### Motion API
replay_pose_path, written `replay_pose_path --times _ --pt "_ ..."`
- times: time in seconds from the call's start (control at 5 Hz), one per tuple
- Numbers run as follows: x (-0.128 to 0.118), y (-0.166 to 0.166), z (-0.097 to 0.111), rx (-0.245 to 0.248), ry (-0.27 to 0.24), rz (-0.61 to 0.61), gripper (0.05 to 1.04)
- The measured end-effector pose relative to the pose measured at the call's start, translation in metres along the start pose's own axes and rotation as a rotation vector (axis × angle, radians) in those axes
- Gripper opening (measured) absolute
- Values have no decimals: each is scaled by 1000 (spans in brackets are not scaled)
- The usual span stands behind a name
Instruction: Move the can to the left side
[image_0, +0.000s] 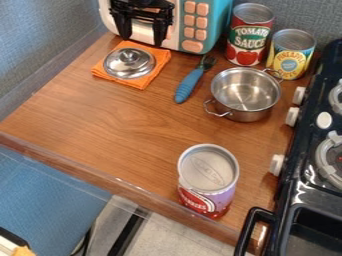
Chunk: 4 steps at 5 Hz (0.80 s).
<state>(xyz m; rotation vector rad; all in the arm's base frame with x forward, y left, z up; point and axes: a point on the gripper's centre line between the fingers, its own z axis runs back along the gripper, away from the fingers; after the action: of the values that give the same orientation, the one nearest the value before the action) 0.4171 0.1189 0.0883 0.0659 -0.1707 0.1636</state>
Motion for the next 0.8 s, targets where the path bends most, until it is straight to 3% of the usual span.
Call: replay_pose_path --times 0.2,0.4,0.6,0.8 --pt "-6 -3 -17 -10 44 -3 1001" --pt "-20 -39 -22 -57 60 -114 1001" --pt "-28 -83 11 -105 -11 -229 1001" --pt "-53 -115 40 -144 -46 -309 1001"
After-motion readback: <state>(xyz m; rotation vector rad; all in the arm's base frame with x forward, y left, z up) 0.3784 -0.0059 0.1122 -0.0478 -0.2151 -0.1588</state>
